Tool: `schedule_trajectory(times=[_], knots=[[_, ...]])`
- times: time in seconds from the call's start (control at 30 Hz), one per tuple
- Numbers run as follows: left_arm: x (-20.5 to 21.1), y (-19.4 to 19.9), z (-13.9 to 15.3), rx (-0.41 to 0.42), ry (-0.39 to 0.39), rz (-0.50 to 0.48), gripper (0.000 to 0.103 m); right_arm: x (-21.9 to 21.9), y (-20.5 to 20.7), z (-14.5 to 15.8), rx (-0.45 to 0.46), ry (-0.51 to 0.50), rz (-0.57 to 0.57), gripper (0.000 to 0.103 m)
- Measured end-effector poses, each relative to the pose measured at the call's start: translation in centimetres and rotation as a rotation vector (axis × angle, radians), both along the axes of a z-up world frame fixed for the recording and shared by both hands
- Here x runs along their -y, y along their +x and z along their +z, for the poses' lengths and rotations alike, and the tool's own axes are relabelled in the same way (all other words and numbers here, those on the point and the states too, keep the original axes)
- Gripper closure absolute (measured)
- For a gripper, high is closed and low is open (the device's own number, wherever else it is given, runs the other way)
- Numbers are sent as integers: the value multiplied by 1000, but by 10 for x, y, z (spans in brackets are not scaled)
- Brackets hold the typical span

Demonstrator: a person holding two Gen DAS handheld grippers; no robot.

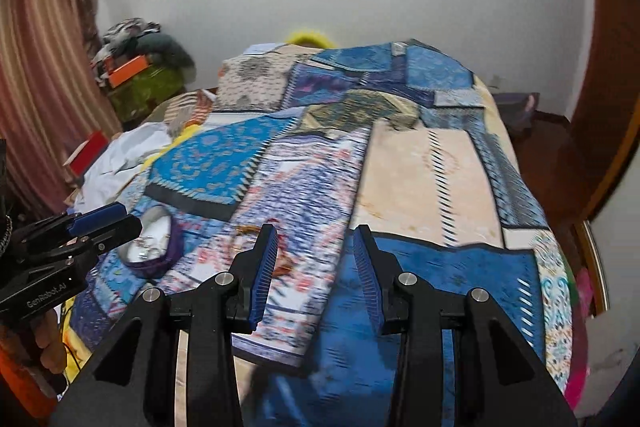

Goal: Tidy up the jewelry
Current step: 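Move both grippers back toward the remaining bracelets on the cloth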

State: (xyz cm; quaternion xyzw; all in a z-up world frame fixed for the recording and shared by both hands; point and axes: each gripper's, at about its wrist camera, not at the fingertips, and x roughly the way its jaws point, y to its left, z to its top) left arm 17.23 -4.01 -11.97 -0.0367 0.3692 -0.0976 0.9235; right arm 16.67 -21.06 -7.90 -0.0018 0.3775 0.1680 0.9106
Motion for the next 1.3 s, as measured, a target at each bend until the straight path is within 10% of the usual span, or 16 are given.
schedule_trajectory(times=[0.67, 1.3], knots=[[31, 78, -63, -148, 58, -82, 70, 23, 22, -38, -95, 24, 0, 67], [26, 74, -40, -97, -5, -72, 102, 18, 14, -31, -90, 26, 12, 67]])
